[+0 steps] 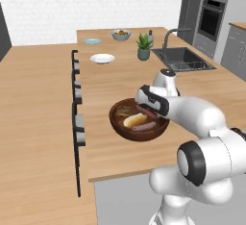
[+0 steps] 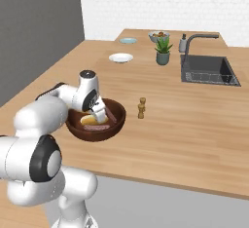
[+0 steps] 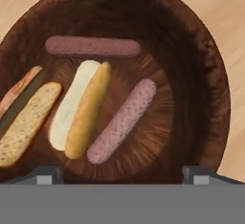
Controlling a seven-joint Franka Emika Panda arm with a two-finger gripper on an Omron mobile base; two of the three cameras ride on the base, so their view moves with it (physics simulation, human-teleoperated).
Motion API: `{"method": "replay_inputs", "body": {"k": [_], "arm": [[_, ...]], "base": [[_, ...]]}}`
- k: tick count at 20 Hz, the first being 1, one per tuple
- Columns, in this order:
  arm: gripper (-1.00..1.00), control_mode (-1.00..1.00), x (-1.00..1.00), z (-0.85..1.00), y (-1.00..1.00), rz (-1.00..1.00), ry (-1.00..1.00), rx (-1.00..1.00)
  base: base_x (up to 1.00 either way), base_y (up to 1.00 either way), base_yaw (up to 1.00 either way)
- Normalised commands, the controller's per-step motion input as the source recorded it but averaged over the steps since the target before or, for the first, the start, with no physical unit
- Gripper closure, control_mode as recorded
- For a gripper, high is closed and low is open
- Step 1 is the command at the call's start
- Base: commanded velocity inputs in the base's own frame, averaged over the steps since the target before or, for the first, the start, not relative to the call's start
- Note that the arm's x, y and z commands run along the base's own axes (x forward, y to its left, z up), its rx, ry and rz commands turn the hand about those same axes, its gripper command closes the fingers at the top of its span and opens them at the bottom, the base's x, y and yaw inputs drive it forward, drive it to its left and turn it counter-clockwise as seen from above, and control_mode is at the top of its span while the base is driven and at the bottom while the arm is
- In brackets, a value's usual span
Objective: Place one bun and one sausage from the bowl on each plate.
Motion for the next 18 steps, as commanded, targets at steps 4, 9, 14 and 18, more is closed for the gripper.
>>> {"method": "replay_inputs", "body": {"k": [4,9,14,18], "arm": [[-1.0,-1.0,0.47,-0.35,0.03,-0.08,0.0,0.0],[-1.0,-1.0,0.38,-0.29,0.02,0.0,0.02,0.0],[-1.0,-1.0,0.35,-0.36,0.01,0.0,0.01,0.0],[-1.0,-1.0,0.43,-0.35,0.03,0.0,0.03,0.0]], "base": [[0.0,0.0,0.0],[0.0,0.0,0.0],[0.0,0.0,0.0],[0.0,0.0,0.0]]}}
